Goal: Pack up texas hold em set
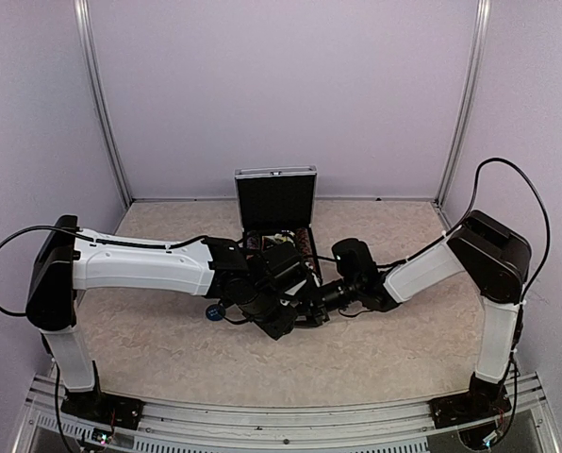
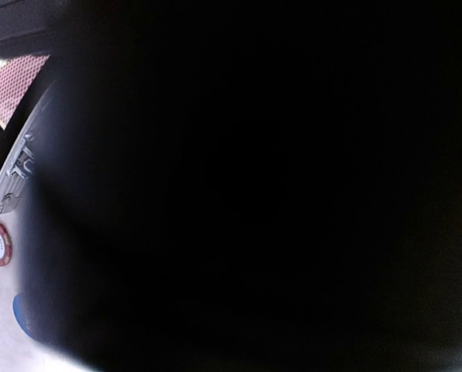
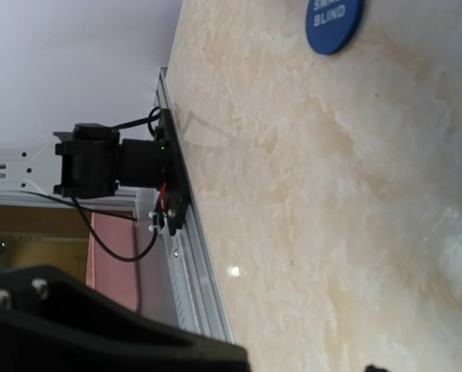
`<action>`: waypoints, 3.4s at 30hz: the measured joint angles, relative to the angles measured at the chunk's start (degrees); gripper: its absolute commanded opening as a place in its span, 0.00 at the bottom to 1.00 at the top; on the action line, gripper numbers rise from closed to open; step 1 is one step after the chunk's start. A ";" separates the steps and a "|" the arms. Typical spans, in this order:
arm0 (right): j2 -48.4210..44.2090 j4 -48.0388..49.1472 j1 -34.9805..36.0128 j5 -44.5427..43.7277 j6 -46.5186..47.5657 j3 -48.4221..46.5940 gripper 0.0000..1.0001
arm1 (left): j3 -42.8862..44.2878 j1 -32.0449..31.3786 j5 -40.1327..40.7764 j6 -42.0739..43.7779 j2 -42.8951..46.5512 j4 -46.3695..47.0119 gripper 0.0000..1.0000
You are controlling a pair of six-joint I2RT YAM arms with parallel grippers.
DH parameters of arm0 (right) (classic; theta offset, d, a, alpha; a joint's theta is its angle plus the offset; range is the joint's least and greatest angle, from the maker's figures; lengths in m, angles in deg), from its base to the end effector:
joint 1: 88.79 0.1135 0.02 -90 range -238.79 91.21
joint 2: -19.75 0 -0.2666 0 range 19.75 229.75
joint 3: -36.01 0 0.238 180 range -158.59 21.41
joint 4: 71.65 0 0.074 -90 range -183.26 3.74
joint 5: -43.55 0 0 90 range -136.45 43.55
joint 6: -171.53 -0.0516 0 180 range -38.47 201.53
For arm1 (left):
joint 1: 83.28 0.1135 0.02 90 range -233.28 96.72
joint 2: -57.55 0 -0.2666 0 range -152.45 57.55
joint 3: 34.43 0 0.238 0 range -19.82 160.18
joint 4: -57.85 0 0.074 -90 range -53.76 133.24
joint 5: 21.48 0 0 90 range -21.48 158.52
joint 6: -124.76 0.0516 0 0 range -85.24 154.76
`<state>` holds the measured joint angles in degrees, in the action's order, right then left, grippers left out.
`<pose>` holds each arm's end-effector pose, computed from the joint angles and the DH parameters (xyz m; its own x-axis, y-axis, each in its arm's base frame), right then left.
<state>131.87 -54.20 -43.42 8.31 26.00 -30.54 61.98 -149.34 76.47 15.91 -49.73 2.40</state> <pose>0.2359 0.2990 0.1416 -0.9431 -0.2783 -0.1818 -0.2458 0.2158 0.9450 0.1620 -0.3473 0.2086 -0.6369 0.6459 -0.4210 0.7152 0.6988 -0.0099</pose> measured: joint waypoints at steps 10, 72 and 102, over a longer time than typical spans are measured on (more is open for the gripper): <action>0.74 0.39 0.02 2.86 0.44 -1.07 0.47 | 0.00 -0.04 -0.15 0.39 0.00 0.48 0.00; 0.42 -26.77 -0.61 -8.02 26.75 -18.21 0.14 | -28.85 13.70 8.81 -13.18 41.20 19.61 0.99; 17.84 -48.72 -1.55 -19.26 64.98 -50.75 0.13 | -34.97 14.36 10.60 -18.58 43.52 19.85 0.99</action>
<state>149.70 -102.92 -44.98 -10.94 90.98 -81.29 27.01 -134.98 87.07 -2.67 -6.21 22.25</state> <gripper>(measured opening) 0.263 0.989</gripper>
